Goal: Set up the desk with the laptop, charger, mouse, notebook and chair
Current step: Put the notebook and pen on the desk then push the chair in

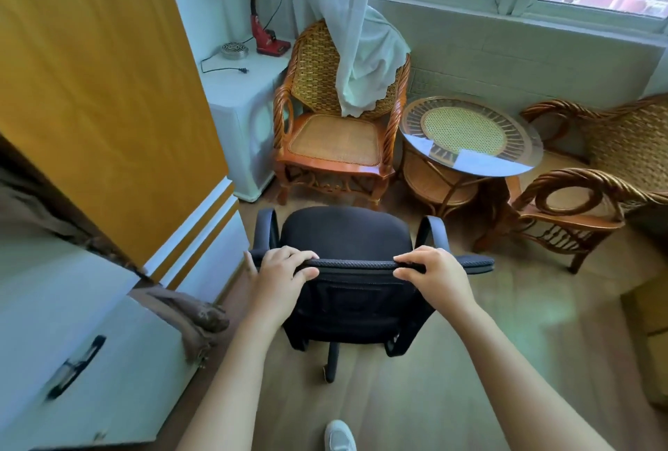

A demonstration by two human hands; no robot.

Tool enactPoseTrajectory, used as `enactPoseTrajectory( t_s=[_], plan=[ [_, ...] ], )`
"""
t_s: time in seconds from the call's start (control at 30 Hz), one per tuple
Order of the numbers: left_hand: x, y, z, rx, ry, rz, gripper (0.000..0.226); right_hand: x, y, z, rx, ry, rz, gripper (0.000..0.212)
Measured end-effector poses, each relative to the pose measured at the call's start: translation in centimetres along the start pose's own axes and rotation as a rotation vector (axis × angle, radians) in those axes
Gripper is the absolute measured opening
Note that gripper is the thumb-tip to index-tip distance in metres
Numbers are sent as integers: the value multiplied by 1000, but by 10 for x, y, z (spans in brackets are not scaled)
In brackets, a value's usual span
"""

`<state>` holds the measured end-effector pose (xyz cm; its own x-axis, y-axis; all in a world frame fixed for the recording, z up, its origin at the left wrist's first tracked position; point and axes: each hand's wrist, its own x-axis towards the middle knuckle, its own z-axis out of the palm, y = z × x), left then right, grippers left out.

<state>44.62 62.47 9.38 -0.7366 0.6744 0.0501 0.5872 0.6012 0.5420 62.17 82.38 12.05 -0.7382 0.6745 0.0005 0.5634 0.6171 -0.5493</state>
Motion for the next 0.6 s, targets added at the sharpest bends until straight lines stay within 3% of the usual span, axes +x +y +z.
enactPoseTrajectory(
  t_s=[0.23, 0.6],
  plan=[
    [-91, -10, -17, 16, 18, 2, 18, -104, -16, 20, 9, 112, -42, 24],
    [-263, -41, -50, -60, 117, -65, 16, -274, -54, 51, -44, 136, -163, 22]
  ],
)
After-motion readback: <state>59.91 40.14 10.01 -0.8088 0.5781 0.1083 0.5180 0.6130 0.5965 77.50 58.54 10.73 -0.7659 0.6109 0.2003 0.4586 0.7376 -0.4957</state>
